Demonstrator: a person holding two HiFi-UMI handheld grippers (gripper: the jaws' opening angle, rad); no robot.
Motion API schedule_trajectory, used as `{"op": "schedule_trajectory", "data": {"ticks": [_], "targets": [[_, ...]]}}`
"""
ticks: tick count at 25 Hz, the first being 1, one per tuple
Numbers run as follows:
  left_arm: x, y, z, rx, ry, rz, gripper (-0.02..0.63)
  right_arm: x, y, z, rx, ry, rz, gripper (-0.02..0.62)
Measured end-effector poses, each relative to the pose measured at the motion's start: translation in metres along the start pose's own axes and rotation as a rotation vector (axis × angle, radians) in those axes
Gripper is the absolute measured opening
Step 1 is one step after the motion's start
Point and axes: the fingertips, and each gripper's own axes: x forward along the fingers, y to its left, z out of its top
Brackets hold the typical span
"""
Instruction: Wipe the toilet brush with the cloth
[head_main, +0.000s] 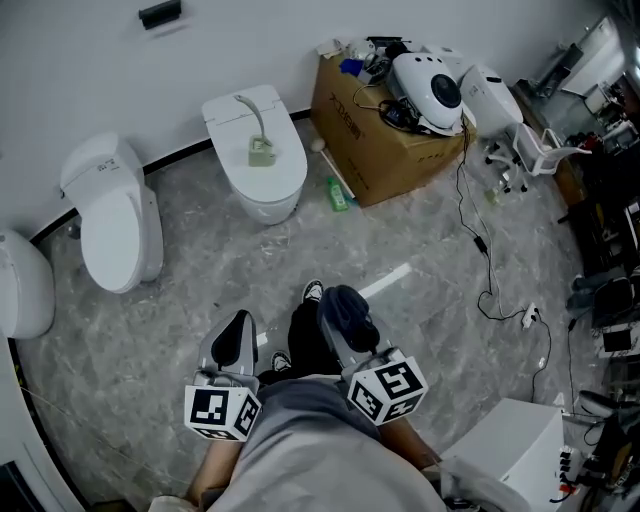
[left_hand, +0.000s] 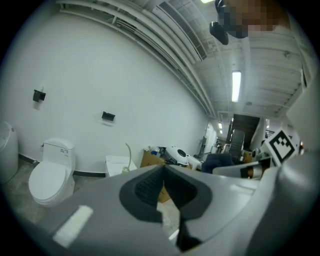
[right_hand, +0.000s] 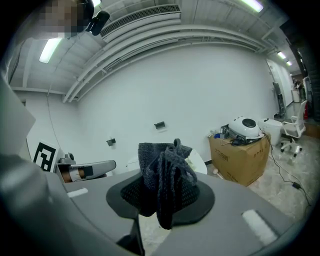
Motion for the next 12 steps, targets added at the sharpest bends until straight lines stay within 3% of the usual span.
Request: {"op": "schedule_trajectory", "data": {"ticks": [12], "targets": [[0.157, 0.022, 0.034, 0.007, 0.029, 0.048, 0.0, 0.119, -0.102, 0.062, 0.004, 0.025, 0.051, 0.097]]}}
